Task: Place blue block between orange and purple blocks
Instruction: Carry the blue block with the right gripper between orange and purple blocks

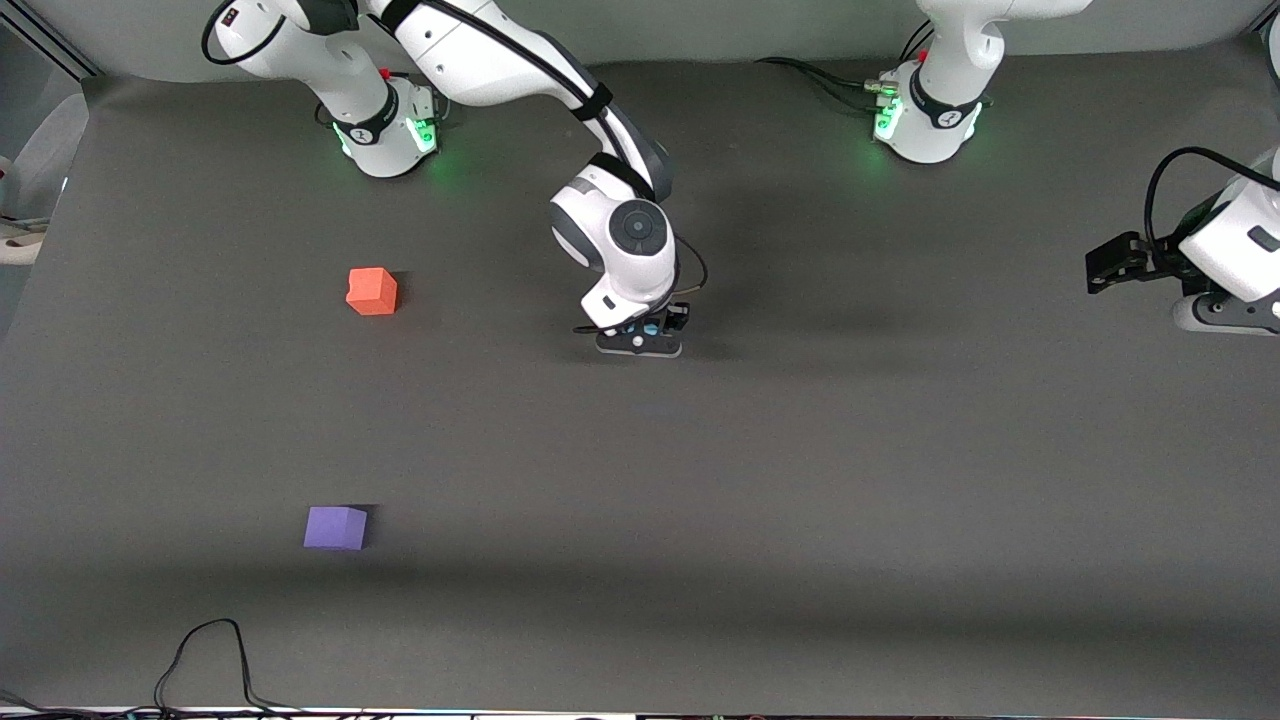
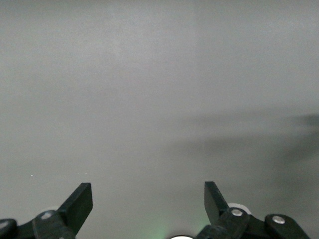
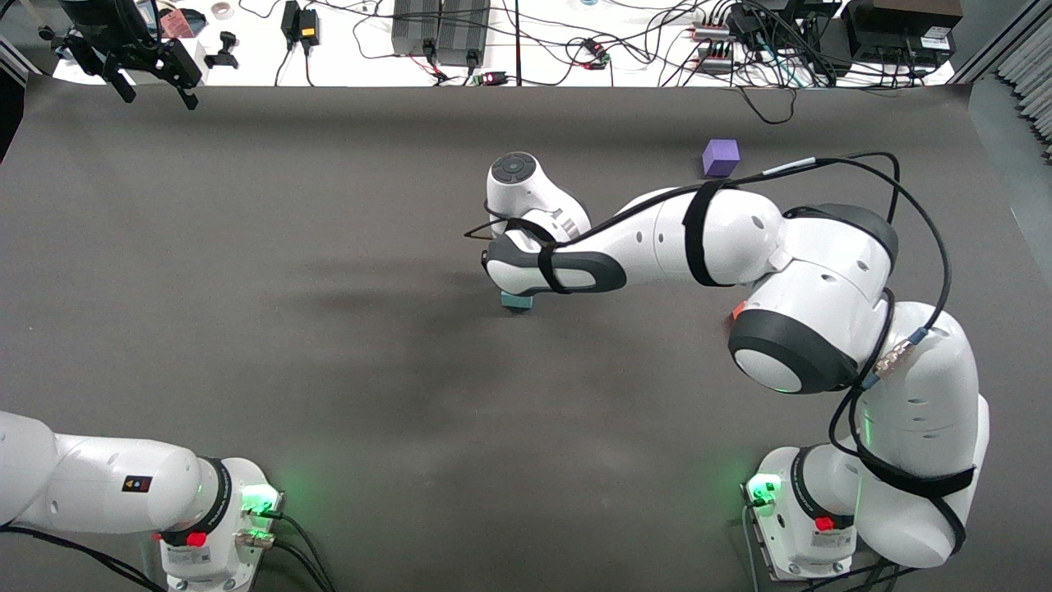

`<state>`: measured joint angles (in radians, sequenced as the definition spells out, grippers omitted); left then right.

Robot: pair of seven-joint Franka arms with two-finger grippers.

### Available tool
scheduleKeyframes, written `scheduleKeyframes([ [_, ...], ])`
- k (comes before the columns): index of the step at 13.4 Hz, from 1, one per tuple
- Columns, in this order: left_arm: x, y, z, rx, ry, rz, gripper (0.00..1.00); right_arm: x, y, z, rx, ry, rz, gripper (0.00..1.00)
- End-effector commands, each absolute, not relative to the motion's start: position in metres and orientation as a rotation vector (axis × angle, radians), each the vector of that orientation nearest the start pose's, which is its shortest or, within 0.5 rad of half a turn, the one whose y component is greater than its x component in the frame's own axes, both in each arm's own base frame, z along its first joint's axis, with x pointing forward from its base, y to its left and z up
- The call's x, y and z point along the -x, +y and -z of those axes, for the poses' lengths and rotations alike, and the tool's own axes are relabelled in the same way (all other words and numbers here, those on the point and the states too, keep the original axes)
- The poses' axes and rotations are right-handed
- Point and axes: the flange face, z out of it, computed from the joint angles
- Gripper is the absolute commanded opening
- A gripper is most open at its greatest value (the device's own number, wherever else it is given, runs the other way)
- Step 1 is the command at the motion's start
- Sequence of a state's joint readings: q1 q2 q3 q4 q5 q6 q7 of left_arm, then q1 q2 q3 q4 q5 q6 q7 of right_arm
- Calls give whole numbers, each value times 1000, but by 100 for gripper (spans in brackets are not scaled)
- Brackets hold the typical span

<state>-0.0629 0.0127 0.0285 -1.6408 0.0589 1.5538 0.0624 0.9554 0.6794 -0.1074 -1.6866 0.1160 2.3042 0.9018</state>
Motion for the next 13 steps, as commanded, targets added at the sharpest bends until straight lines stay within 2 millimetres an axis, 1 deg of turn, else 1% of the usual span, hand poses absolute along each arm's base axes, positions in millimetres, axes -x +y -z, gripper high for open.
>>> scheduleKeyframes([
  [1, -548, -15, -588, 3077, 187, -137, 100, -437, 507, -214, 3168, 172, -45, 41],
  [2, -546, -15, -589, 3081, 187, -144, 100, -439, 505, -224, 3167, 174, -50, 41],
  [3, -547, -16, -590, 3082, 182, -134, 100, -444, 498, -236, 3175, 175, -64, 40],
  [5, -548, -15, -589, 3082, 178, -139, 100, -468, 468, -277, 3197, 94, -85, 40],
  [6, -548, -15, -589, 3083, 180, -139, 100, -483, 444, -299, 3207, 79, -102, 40],
  [7, -548, -15, -588, 3083, 180, -141, 100, -500, 418, -323, 3202, 64, -111, 41],
  [8, -548, -15, -587, 3083, 180, -146, 100, -520, 387, -341, 3200, 68, -115, 41],
  [9, -549, -15, -586, 3082, 185, -149, 100, -540, 349, -358, 3192, 63, -122, 41],
  [10, -549, -15, -585, 3088, 183, -153, 100, -553, 314, -374, 3176, 67, -126, 41],
  [11, -549, -14, -585, 3092, 180, -154, 100, -560, 282, -385, 3162, 79, -135, 41],
  [12, -549, -13, -585, 3094, 178, -154, 100, -566, 251, -395, 3154, 72, -133, 41],
  [13, -549, -13, -584, 3095, 180, -154, 100, -572, 217, -398, 3154, 81, -132, 41],
])
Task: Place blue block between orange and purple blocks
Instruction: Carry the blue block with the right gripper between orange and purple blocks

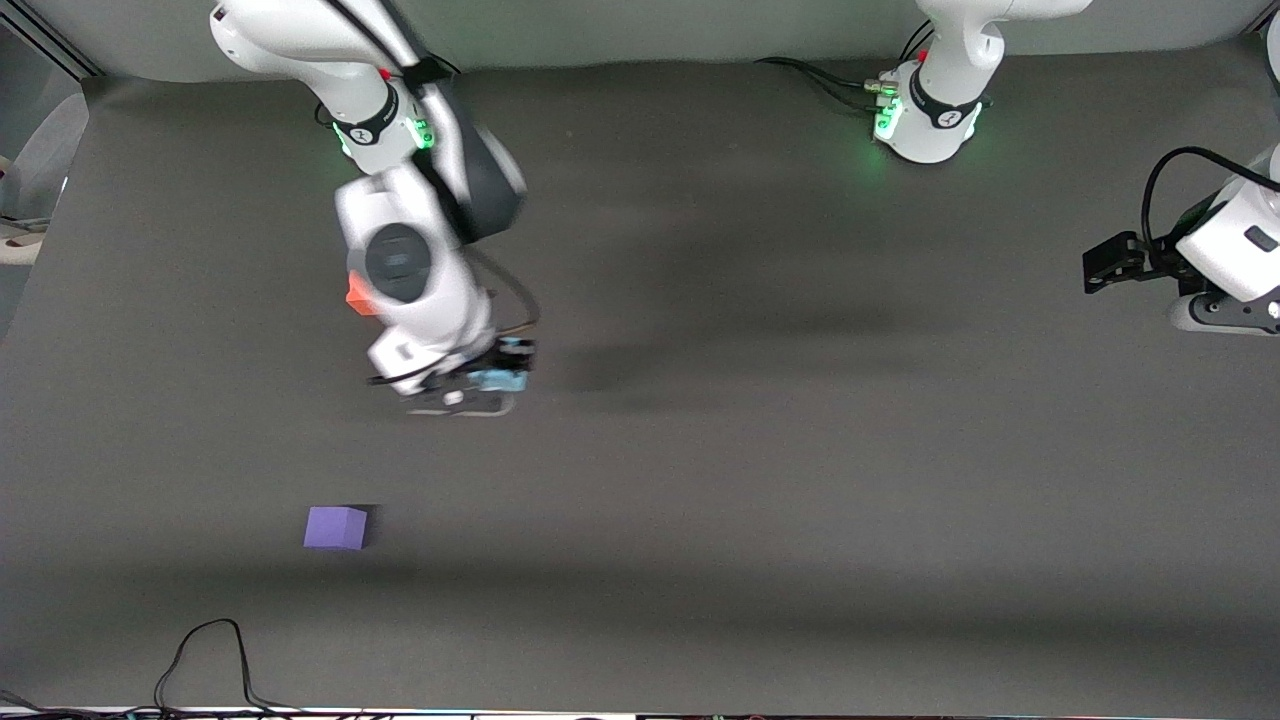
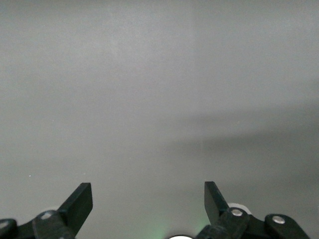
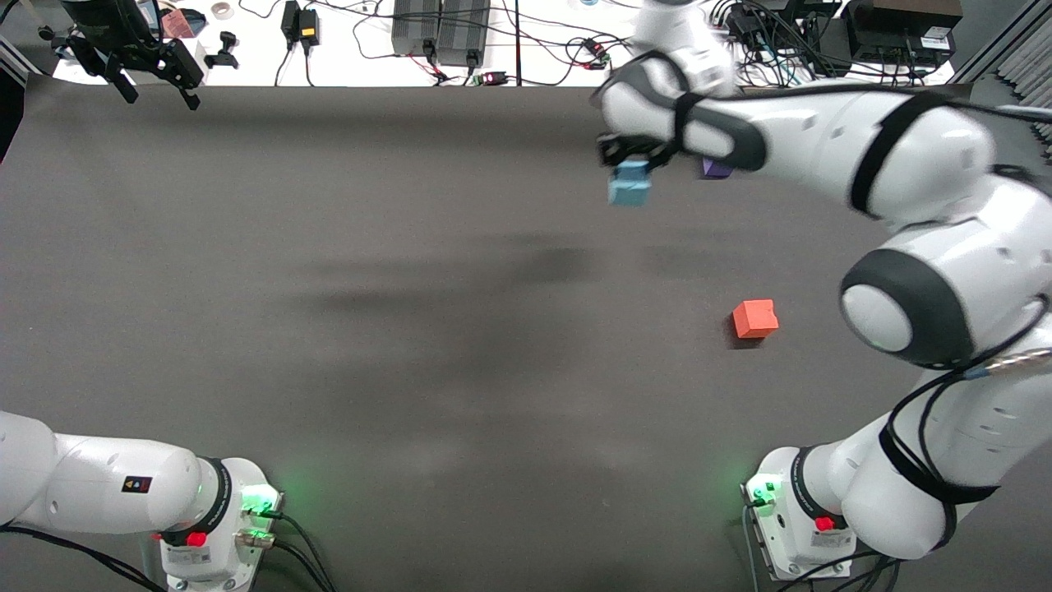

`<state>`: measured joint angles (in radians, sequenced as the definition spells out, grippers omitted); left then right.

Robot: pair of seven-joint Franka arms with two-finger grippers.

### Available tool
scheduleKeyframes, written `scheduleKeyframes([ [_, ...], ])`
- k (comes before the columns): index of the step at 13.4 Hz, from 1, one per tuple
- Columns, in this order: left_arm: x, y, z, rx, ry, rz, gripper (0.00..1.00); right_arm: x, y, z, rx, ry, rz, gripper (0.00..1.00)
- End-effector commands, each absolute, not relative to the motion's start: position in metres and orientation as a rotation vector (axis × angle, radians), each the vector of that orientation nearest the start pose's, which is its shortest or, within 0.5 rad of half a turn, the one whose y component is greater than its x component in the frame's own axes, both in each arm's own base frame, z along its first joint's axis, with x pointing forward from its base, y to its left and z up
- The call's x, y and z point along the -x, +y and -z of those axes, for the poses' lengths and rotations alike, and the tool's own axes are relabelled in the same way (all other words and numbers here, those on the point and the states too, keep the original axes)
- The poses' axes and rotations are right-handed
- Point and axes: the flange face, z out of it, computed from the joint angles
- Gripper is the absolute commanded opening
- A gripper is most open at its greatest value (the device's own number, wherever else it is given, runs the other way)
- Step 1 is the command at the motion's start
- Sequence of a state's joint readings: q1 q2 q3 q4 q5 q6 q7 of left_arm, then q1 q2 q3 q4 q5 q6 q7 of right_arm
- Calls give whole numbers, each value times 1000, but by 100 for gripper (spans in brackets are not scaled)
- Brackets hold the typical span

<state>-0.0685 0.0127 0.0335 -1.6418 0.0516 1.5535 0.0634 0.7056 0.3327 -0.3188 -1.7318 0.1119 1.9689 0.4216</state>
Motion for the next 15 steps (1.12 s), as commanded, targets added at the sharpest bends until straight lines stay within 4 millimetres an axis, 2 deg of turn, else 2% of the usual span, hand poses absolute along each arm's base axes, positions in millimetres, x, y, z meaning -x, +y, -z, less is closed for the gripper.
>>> scheduleKeyframes([
  [1, -549, -13, -584, 3095, 180, -154, 100, -578, 177, -398, 3159, 77, -135, 41],
  [3, -549, -14, -584, 3095, 183, -156, 100, -581, 100, -380, 3167, 10, -146, 41],
  [4, -549, -14, -584, 3095, 183, -156, 100, -577, 78, -362, 3158, 0, -165, 41],
  [6, -550, -15, -584, 3111, 181, -142, 100, -569, 67, -324, 3160, 15, -171, 41],
  [7, -550, -17, -582, 3129, 181, -145, 100, -565, 61, -305, 3175, -6, -116, 41],
  [8, -550, -19, -582, 3129, 185, -152, 100, -558, 50, -280, 3189, -77, -84, 41],
  [9, -550, -19, -582, 3129, 185, -152, 100, -554, 33, -267, 3186, -66, -69, 41],
  [13, -550, -19, -582, 3127, 185, -152, 100, -554, 28, -233, 3185, -18, -89, 41],
  [15, -553, -17, -580, 3130, 181, -154, 100, -554, 34, -225, 3171, 6, -80, 41],
])
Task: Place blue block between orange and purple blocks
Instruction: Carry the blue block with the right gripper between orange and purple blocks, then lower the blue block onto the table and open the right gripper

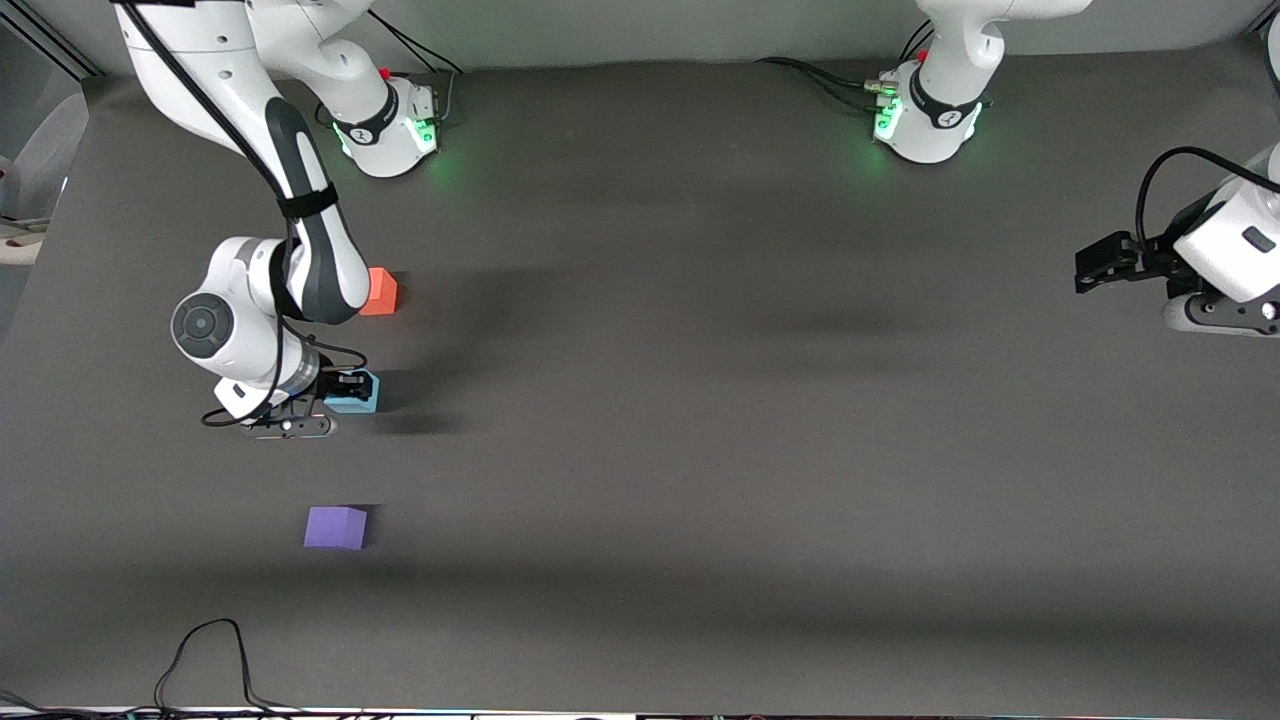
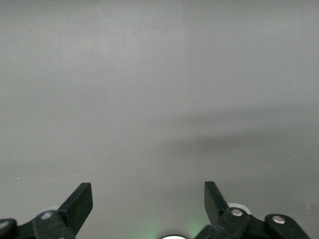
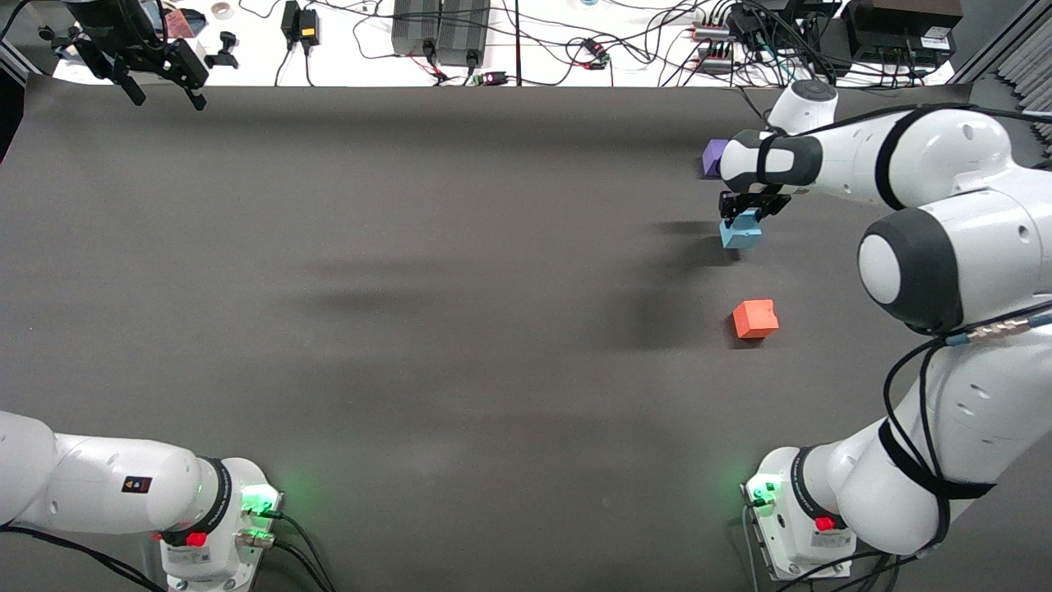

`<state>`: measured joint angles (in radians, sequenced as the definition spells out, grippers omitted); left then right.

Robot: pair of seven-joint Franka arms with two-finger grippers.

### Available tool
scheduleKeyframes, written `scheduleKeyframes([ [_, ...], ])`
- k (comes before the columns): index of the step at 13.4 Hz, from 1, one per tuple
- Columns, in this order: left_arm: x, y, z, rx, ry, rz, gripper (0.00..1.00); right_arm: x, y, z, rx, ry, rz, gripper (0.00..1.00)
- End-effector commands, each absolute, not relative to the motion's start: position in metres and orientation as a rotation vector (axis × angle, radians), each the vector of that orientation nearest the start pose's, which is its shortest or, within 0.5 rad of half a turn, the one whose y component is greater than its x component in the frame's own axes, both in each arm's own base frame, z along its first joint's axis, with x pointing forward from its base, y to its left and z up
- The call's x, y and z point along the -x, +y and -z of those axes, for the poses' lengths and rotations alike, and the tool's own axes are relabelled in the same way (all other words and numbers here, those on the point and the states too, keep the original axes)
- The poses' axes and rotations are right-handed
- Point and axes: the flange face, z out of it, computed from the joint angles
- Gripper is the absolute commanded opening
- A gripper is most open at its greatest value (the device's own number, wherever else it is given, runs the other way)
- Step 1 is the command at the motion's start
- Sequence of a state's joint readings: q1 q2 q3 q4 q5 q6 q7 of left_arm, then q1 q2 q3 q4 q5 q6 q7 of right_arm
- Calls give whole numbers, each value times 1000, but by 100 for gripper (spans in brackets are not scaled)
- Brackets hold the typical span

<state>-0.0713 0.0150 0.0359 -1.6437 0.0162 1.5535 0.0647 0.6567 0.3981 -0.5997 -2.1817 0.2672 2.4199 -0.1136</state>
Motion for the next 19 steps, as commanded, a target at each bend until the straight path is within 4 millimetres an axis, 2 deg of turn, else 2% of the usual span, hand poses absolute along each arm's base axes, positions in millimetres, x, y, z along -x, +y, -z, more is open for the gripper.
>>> scheduleKeyframes([
  [1, -553, -17, -580, 3133, 180, -154, 100, -554, 34, -223, 3174, 6, -83, 41],
  [4, -553, -20, -585, 3131, 188, -140, 100, -553, 32, -216, 3159, -10, -75, 41],
  [9, -558, -15, -580, 3132, 173, -140, 100, -553, 29, -207, 3141, -35, -80, 46],
  [10, -559, -16, -579, 3132, 176, -140, 100, -553, 28, -207, 3141, -33, -77, 55],
  [11, -560, -17, -577, 3131, 178, -147, 100, -554, 29, -207, 3141, -29, -76, 87],
  [12, -561, -16, -577, 3128, 176, -140, 100, -554, 29, -207, 3135, -16, -74, 100],
  [14, -563, -16, -577, 3130, 173, -135, 100, -554, 27, -212, 3126, -10, -67, 100],
  [16, -563, -15, -576, 3130, 171, -135, 100, -557, 27, -234, 3096, -6, -32, 100],
  [17, -563, -15, -576, 3130, 171, -135, 100, -557, 19, -254, 3064, 19, -25, 100],
  [19, -563, -15, -577, 3130, 171, -135, 100, -564, 16, -312, 2986, 21, -14, 100],
])
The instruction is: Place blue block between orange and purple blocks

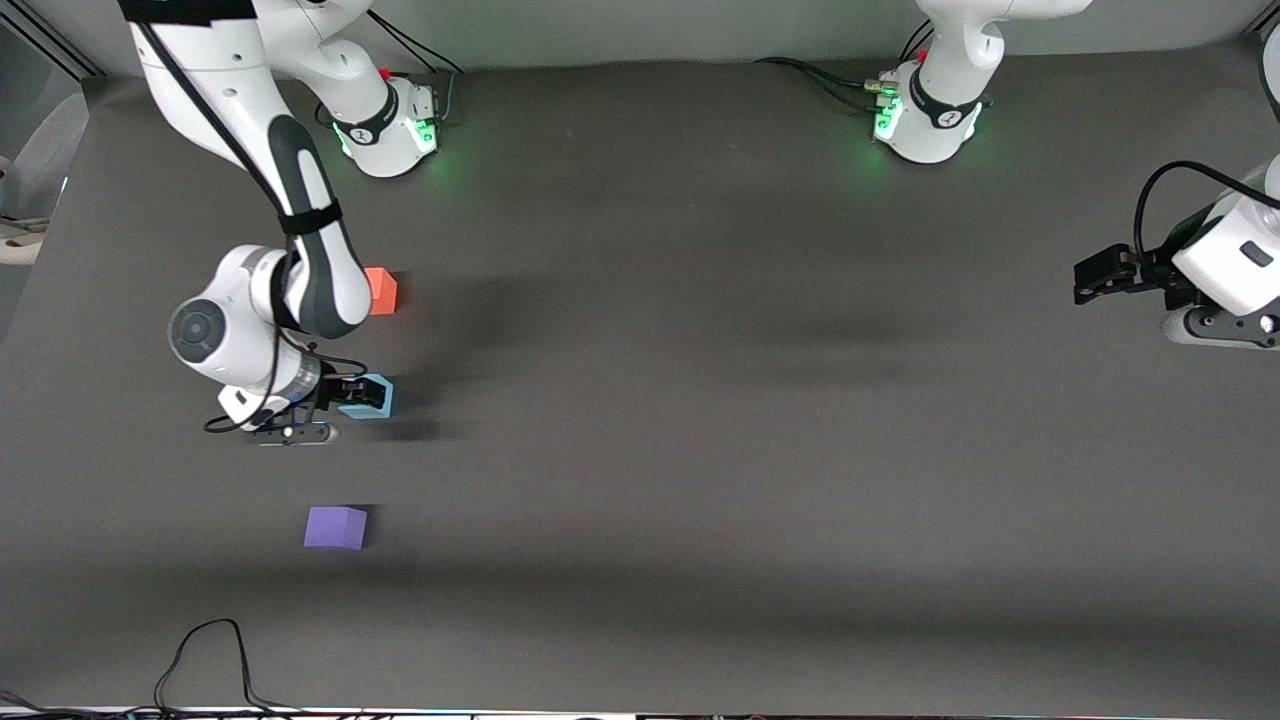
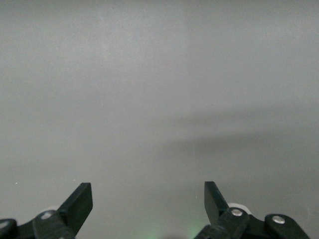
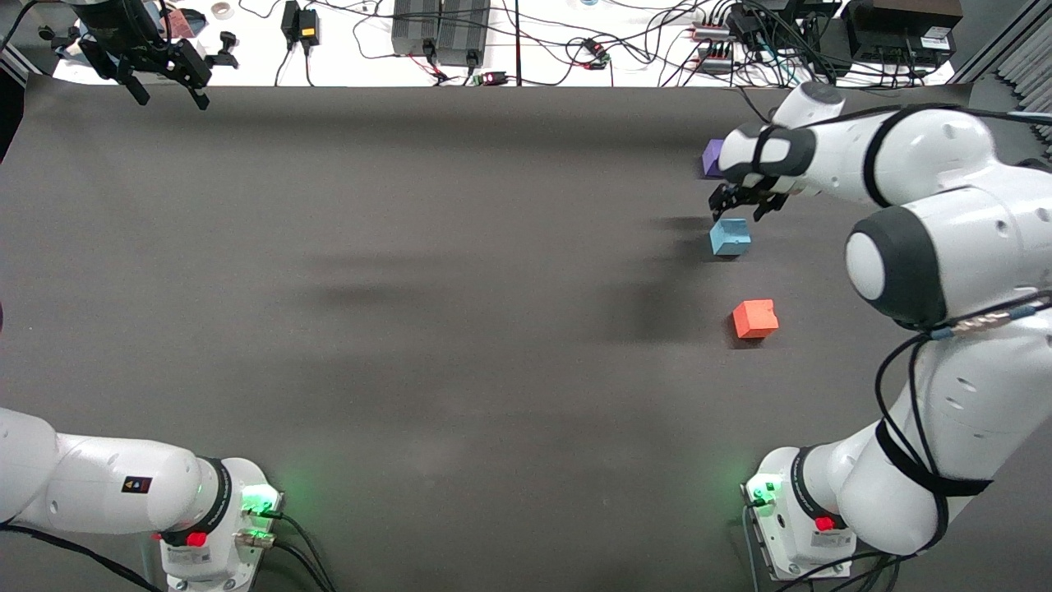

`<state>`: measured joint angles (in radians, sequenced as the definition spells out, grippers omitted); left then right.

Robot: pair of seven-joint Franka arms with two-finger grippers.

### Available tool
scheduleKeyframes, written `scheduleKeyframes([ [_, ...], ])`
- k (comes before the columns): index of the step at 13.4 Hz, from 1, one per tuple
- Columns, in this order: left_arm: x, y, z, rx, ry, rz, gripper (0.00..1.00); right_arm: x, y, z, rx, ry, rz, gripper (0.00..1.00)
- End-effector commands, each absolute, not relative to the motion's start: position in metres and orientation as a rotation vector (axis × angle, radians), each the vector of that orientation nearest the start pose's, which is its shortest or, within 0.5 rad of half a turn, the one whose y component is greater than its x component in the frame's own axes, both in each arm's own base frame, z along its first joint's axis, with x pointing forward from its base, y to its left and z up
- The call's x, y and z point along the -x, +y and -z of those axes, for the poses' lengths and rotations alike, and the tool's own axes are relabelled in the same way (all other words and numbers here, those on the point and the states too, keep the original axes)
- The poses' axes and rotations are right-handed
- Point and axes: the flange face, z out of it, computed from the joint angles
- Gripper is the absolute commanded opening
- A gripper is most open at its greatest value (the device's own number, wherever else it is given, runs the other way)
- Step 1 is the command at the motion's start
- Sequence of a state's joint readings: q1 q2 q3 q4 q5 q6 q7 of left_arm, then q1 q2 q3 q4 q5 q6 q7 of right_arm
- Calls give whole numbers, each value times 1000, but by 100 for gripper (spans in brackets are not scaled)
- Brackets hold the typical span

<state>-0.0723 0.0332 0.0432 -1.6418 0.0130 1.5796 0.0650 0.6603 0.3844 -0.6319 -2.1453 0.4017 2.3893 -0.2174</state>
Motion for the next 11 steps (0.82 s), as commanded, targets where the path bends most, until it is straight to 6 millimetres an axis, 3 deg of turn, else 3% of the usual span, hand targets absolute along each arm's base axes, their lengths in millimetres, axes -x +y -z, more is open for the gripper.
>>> scheduleKeyframes([
  [1, -563, -15, -576, 3131, 171, -137, 100, -569, 8, -338, 2987, -4, -36, 100],
  [2, -563, -15, -576, 3131, 171, -137, 100, -578, -4, -369, 2988, -3, -37, 100],
  [5, -563, -15, -576, 3131, 171, -137, 100, -602, -4, -471, 2987, -85, -49, 100],
  [8, -563, -14, -582, 3132, 166, -118, 100, -604, 9, -562, 3022, -129, -37, 100],
  [11, -564, -13, -583, 3131, 164, -116, 100, -600, 17, -590, 3048, -143, -2, 100],
])
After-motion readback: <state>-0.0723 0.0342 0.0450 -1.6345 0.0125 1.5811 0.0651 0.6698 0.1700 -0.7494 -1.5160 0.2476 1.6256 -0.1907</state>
